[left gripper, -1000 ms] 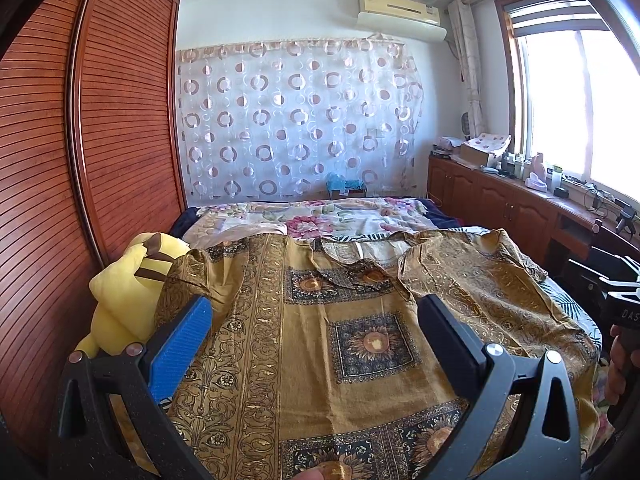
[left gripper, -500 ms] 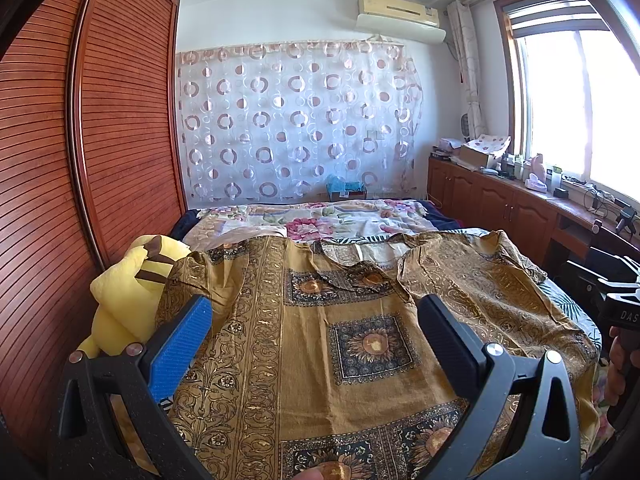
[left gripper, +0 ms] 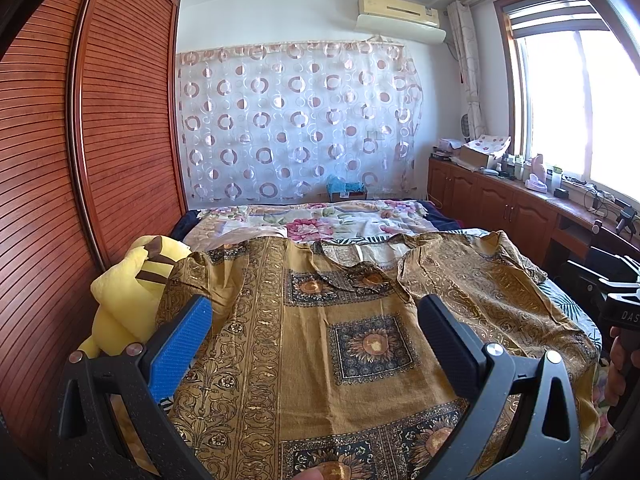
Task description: Fold small clothes
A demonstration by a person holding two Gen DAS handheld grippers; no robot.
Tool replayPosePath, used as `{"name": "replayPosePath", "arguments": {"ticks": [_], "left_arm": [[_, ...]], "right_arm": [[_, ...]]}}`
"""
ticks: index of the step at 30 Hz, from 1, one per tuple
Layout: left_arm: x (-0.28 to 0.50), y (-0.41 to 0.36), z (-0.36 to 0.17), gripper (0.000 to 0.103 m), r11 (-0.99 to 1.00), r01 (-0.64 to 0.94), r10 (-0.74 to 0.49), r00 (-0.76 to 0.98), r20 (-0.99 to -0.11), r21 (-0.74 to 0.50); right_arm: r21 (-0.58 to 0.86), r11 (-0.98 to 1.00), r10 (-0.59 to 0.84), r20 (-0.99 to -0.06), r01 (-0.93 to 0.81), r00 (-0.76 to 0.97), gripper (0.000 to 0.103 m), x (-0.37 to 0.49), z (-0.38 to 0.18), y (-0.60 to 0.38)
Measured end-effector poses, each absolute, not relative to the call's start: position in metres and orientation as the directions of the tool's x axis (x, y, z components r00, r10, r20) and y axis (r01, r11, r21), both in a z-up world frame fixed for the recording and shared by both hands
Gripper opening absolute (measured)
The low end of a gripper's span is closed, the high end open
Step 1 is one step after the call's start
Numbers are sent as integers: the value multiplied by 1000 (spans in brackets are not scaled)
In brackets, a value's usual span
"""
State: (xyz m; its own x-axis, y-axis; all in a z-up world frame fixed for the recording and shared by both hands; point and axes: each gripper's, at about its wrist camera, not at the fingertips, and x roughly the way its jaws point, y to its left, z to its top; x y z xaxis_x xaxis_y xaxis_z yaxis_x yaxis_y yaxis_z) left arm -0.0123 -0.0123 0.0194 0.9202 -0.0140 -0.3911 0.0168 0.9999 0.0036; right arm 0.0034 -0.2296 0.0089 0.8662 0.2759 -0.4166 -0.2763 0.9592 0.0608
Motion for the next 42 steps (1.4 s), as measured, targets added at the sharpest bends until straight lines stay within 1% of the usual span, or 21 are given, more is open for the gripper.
{"name": "replayPosePath", "arguments": {"ticks": [15, 20, 26, 34, 38, 42], "left_arm": [[-11, -11, 23, 103, 1000, 17, -14, 920, -392, 4], [0, -1, 15, 103, 1000, -2, 5, 903, -430, 6], [21, 12, -12, 103, 1000, -24, 14, 872, -488, -14], [40, 26, -47, 103, 998, -58, 40, 834, -550, -16], [49, 41, -60, 103, 994, -111, 98, 815, -572, 12], [55, 57, -69, 103, 993, -105, 119, 808, -577, 58]], "right_arm": [[63, 957, 283, -414, -283, 865, 103, 7, 9, -229], [68, 952, 299, -422, -299, 856, 103, 11, 4, -228], [82, 942, 327, -448, -326, 832, 103, 22, -6, -224], [63, 942, 315, -497, -328, 808, 103, 41, -21, -213], [57, 939, 318, -523, -339, 791, 103, 50, -26, -206], [42, 933, 323, -536, -358, 780, 103, 59, -30, -195]]}}
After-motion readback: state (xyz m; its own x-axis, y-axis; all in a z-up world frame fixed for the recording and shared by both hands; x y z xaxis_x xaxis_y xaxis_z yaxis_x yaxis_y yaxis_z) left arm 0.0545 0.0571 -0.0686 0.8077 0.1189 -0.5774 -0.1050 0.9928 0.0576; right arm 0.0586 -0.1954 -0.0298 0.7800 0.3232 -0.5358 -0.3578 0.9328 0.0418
